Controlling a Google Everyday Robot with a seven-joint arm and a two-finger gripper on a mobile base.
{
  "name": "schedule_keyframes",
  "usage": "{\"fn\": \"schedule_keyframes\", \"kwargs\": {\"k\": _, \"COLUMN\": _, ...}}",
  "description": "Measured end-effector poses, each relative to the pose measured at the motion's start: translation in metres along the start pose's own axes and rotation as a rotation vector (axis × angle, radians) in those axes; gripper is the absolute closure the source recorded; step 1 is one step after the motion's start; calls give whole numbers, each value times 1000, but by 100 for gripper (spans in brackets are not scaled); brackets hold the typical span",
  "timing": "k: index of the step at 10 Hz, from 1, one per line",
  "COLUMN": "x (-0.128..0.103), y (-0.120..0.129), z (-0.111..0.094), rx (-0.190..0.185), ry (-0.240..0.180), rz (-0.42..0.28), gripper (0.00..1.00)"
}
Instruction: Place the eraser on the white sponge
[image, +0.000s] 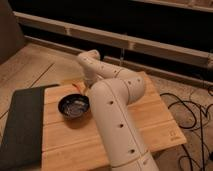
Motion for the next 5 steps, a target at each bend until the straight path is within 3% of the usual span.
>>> {"fn": "schedule_keyframes", "kwargs": {"k": 2, "x": -4, "y": -4, "z": -12, "rx": 8, "ry": -36, "rz": 19, "gripper": 35}}
{"fn": "schedule_keyframes", "kwargs": {"k": 5, "x": -1, "y": -5, "z": -12, "rx": -5, "ry": -53, "rz": 32, "gripper": 35}}
